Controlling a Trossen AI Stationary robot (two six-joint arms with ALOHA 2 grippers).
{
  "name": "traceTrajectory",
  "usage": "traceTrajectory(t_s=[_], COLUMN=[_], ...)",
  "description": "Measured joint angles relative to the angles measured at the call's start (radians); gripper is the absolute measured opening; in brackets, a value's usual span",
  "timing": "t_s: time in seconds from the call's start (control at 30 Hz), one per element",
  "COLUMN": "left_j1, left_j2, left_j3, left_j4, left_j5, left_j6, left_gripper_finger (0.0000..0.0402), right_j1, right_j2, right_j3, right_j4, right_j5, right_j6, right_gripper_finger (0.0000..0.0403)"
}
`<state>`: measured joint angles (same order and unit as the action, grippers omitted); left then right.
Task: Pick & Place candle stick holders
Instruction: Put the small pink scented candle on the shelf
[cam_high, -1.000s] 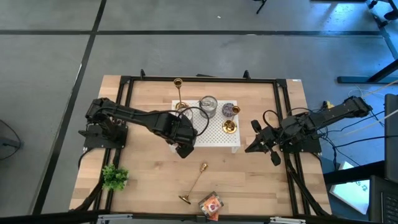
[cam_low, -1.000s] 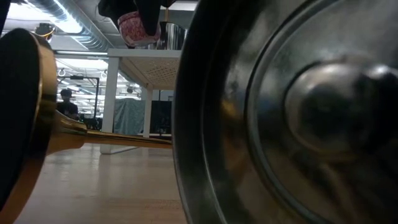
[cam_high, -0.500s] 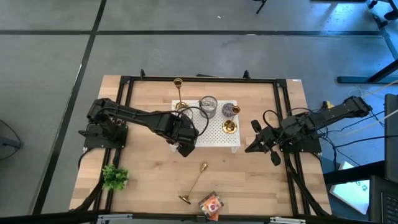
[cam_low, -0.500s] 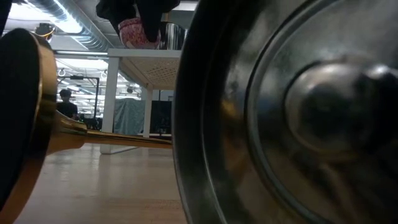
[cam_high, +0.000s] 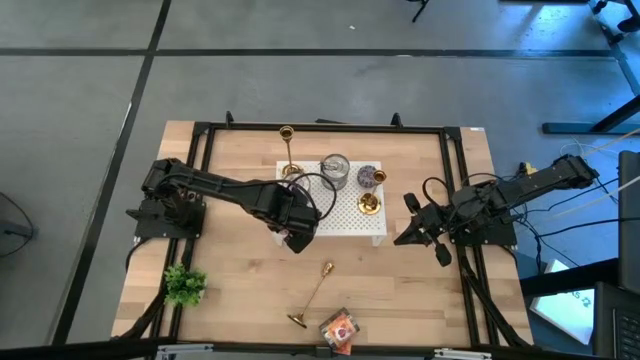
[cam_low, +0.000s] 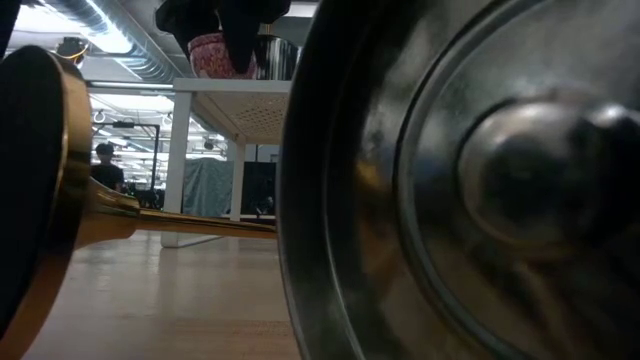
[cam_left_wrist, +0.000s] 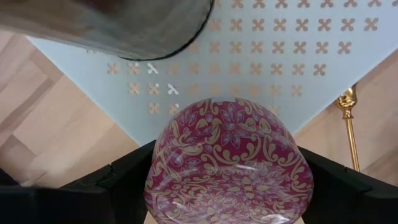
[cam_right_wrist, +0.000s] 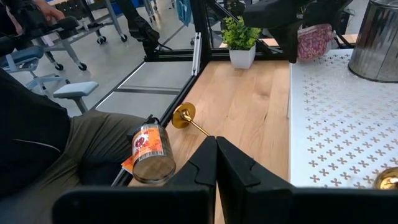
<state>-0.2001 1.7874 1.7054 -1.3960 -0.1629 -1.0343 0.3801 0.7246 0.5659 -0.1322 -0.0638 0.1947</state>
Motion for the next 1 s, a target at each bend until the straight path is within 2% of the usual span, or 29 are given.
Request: traceTrajectory(t_s=[0.13,1.0], left_j1=[0.000,-0.017], left_j2=[0.000,-0.017], left_j3=[0.000,0.000], left_j4=[0.000,-0.038], left_j5=[-0.008,-0.008], left_j6=[0.005,0.016], left_gripper_finger=[0.0330,0.0328], right_j1=[0.000,0.000], right_j2=[0.000,0.000], right_j3=[0.000,0.000], right_j4=[0.000,0.000], right_j5=[0.000,0.000], right_j6=[0.003,0.003], right_gripper_finger=[0.0005,0.0005])
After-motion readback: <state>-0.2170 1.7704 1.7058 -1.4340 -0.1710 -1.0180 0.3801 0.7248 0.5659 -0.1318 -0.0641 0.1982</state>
